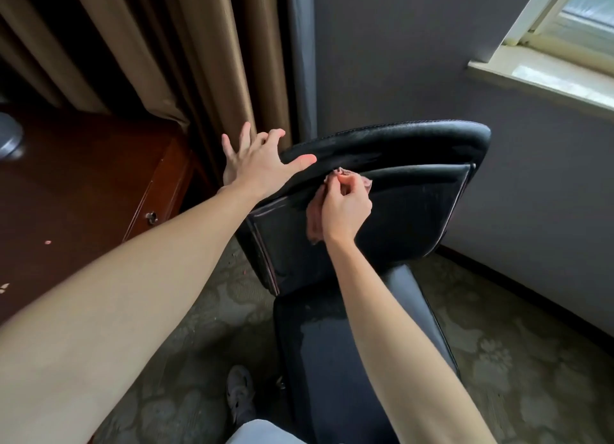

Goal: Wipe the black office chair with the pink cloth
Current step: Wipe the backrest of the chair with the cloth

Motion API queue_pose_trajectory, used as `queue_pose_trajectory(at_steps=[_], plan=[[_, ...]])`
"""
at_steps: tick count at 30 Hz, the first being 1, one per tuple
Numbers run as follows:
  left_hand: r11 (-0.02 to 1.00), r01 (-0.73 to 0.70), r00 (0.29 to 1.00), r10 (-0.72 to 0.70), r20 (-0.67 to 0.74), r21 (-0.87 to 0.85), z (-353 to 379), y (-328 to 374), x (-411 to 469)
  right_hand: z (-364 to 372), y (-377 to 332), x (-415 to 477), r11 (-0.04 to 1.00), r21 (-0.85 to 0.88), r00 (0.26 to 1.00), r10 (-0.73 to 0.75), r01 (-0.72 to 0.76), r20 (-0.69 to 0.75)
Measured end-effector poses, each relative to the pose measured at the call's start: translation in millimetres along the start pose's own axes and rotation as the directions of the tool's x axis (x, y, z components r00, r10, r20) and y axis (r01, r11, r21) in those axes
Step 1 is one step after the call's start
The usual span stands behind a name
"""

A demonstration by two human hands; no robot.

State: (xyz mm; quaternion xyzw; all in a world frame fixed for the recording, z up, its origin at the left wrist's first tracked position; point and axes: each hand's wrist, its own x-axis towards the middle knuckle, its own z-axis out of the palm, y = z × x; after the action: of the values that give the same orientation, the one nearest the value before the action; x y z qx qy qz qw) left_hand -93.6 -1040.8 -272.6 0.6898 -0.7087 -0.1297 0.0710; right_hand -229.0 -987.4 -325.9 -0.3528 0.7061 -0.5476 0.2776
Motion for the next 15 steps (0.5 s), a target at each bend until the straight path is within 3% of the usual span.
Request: queue_pose_trajectory(at_steps=[6,11,15], plan=[[0.999,0.01,1.0,-0.009,0.027,-0.033,-4,-4,0,40,2,-53,0.989,0.137,0.996,0.045,-0.055,0.074],[0.985,-0.013,0.991,0.036,0.132,-0.169,-17,-4,-6,29,-5,-52,0.944,0.27,0.98,0.162,-0.188,0.116],[0.983,-0.046,0.991,0.067,0.113,-0.178,-26,-10,-12,24,-12,-53,0.893,0.387,0.974,0.206,-0.228,0.098]])
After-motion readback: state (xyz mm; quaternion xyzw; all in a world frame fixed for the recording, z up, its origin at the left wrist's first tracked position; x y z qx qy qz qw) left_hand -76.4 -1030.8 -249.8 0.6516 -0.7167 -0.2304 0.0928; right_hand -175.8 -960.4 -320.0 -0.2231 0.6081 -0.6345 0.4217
